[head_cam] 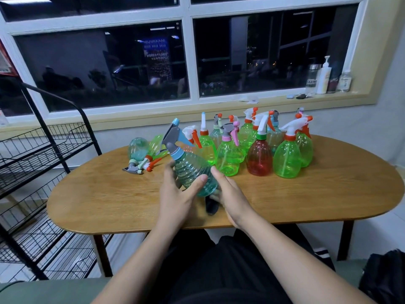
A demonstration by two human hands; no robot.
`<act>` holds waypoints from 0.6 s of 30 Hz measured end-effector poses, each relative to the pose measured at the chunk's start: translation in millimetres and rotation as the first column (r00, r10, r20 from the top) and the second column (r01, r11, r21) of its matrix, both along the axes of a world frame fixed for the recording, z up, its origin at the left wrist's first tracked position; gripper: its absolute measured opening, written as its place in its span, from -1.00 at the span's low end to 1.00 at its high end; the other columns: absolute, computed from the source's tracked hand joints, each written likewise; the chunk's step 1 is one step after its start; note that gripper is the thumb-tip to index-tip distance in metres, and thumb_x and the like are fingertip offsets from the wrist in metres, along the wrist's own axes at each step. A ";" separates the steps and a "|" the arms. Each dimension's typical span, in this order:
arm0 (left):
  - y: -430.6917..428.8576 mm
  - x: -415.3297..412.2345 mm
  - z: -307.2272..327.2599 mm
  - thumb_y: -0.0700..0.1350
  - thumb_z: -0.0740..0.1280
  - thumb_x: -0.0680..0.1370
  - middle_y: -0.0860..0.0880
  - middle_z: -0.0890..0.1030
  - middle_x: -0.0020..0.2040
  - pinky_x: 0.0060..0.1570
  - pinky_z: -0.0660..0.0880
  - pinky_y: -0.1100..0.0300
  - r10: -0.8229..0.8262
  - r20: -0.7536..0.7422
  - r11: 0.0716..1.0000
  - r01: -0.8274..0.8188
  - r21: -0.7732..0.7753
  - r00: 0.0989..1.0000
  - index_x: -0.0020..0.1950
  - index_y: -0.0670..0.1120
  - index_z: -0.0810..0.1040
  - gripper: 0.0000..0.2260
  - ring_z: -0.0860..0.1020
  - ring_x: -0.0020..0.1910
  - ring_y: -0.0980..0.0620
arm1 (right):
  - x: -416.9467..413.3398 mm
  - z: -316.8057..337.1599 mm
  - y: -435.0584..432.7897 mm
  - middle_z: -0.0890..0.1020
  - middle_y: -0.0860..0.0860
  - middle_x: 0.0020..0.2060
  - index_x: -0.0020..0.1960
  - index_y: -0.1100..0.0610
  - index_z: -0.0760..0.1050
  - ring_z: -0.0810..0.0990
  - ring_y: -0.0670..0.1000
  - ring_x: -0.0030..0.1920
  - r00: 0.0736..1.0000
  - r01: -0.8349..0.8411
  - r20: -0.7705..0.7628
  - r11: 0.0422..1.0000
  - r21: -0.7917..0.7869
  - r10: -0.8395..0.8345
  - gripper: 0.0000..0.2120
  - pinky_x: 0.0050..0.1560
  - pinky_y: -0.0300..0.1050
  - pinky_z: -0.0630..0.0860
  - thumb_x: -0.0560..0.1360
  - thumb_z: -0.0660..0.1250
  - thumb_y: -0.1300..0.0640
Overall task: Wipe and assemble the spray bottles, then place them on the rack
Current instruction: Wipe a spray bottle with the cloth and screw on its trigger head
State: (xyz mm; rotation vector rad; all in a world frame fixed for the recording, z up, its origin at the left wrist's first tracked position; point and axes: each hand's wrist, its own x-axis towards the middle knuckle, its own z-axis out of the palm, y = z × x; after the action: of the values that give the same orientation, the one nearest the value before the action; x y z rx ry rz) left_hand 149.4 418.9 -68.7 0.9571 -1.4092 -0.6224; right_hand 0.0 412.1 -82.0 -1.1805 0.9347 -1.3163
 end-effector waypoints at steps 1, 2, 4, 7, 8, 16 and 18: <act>-2.8 -1.5 0.8 0.15 0.56 0.42 0.08 0.67 0.23 0.09 0.58 0.32 0.002 0.007 1.000 -0.002 -0.001 1.000 0.46 0.06 0.33 -0.30 0.66 0.12 0.25 | -1.1 0.3 0.1 0.66 -0.04 0.36 0.52 -0.02 0.51 0.62 0.02 0.40 1.000 -0.013 0.023 1.000 0.004 0.013 -0.29 0.52 0.19 0.43 0.52 0.34 -0.44; -5.5 -2.3 2.5 0.19 0.57 0.43 0.08 0.67 0.25 0.14 0.60 0.24 0.007 0.011 1.000 -0.007 -0.004 1.000 0.49 0.04 0.31 -0.26 0.66 0.15 0.23 | -2.1 0.9 0.4 0.67 -0.02 0.35 0.52 -0.02 0.50 0.63 0.04 0.38 0.999 -0.028 0.043 1.000 0.014 0.027 -0.29 0.52 0.19 0.43 0.53 0.34 -0.42; -14.4 -0.8 3.5 0.23 0.58 0.46 0.08 0.67 0.26 0.23 0.59 0.10 0.042 0.039 0.999 -0.042 -0.007 0.998 0.51 0.05 0.29 -0.24 0.65 0.20 0.17 | -3.3 0.2 0.6 0.69 0.05 0.33 0.53 -0.01 0.49 0.65 0.08 0.36 0.996 -0.049 0.070 0.998 0.036 0.047 -0.27 0.52 0.20 0.44 0.51 0.34 -0.42; -21.7 3.2 6.7 0.21 0.57 0.47 0.16 0.65 0.21 0.17 0.51 0.28 0.106 0.086 0.994 -0.107 0.002 0.991 0.46 0.11 0.28 -0.31 0.60 0.16 0.33 | -4.5 1.4 0.7 0.70 0.10 0.29 0.49 0.07 0.52 0.67 0.10 0.33 0.995 -0.061 0.075 0.997 0.037 0.059 -0.31 0.50 0.21 0.46 0.57 0.30 -0.40; -22.8 5.6 7.6 0.20 0.57 0.47 0.20 0.63 0.19 0.12 0.48 0.39 0.118 0.095 0.993 -0.119 0.005 0.988 0.45 0.12 0.28 -0.31 0.58 0.13 0.40 | -5.3 2.8 1.8 0.71 0.10 0.28 0.46 0.08 0.53 0.68 0.10 0.32 0.994 -0.053 0.095 0.998 0.027 0.051 -0.35 0.50 0.20 0.46 0.60 0.29 -0.37; -7.0 5.4 -0.1 0.20 0.57 0.45 0.21 0.68 0.17 0.18 0.55 0.25 0.097 0.070 0.995 -0.099 0.030 0.993 0.38 0.18 0.32 -0.38 0.63 0.14 0.30 | -5.5 9.0 5.4 0.75 -0.02 0.18 0.40 0.02 0.55 0.73 -0.04 0.19 0.988 -0.079 0.138 0.997 0.026 0.074 -0.47 0.35 -0.01 0.55 0.62 0.22 -0.29; -4.5 -3.3 4.5 0.13 0.60 0.47 0.19 0.69 0.17 0.16 0.56 0.23 0.063 0.052 0.998 -0.064 0.018 0.997 0.37 0.18 0.34 -0.40 0.66 0.14 0.25 | -4.8 5.5 3.5 0.76 -0.15 -0.10 0.34 -0.03 0.58 0.71 -0.21 -0.13 0.986 -0.082 0.147 0.996 0.025 0.077 -0.61 0.16 -0.11 0.52 0.69 0.19 -0.22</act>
State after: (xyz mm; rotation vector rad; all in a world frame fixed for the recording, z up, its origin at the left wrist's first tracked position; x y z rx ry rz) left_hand 146.1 414.4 -64.2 1.0354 -1.4147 -0.5686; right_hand -4.8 415.6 -76.5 -1.0716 0.7915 -1.3011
